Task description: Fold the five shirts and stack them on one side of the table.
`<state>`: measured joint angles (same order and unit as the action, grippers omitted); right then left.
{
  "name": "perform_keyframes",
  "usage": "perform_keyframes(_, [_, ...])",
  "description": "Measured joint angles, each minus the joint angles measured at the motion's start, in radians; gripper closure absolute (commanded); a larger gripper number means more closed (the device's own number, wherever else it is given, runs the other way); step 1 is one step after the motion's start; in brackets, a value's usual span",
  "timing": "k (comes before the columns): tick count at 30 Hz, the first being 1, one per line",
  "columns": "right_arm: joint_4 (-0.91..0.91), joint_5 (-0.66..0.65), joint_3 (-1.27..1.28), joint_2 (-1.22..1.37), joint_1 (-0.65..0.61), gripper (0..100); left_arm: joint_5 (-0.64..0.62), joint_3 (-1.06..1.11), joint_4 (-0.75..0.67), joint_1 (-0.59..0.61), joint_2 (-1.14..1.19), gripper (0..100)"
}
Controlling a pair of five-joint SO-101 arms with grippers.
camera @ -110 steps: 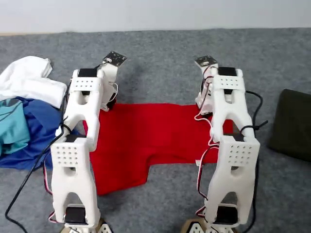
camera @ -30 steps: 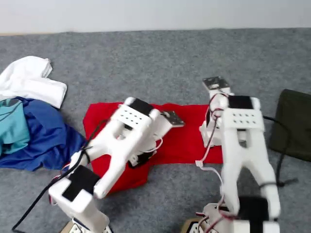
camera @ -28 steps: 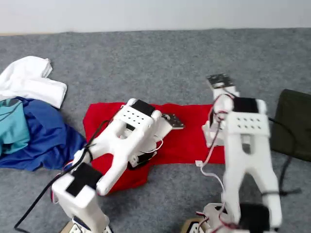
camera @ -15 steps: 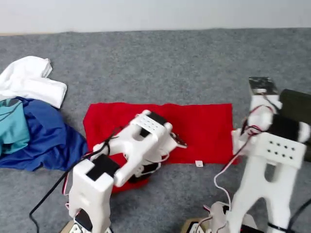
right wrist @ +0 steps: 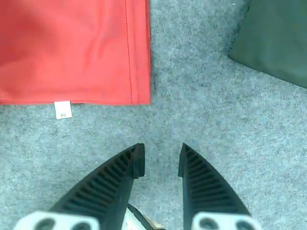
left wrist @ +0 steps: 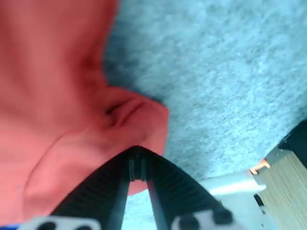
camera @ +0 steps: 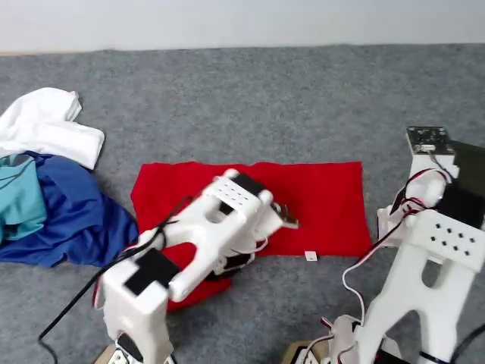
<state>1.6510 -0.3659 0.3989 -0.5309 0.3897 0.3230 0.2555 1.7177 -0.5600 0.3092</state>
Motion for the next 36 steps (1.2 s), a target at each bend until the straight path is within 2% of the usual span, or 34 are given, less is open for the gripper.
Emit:
perform_keyframes(7, [-0.044,0.0,0.063,0.0,0.0,86.2,0.0,0.127,0.0,0.003,-0.219,100])
perform_keyframes(10, [-0.046,0.0,0.072,0.0,0.0,86.2,0.0,0.167,0.005,0.044,-0.307,100])
perform_keyframes(14, [-0.046,0.0,0.072,-0.002,-0.003,86.2,-0.023,0.169,0.005,0.18,-0.459,100])
perform_keyframes(18, [-0.046,0.0,0.072,-0.002,-0.072,86.2,-0.031,0.146,0.005,0.37,-0.635,100])
perform_keyframes(25, [-0.046,0.0,0.072,-0.002,-0.351,86.3,-0.031,0.121,0.006,0.723,-0.895,100])
perform_keyframes(32, [-0.066,0.0,0.072,-0.002,-0.741,86.3,-0.031,0.121,-0.035,1.154,-1.023,100])
perform_keyframes(36, [-0.123,-0.054,0.077,-0.002,-0.968,85.9,-0.031,0.121,-0.08,1.346,-1.03,100])
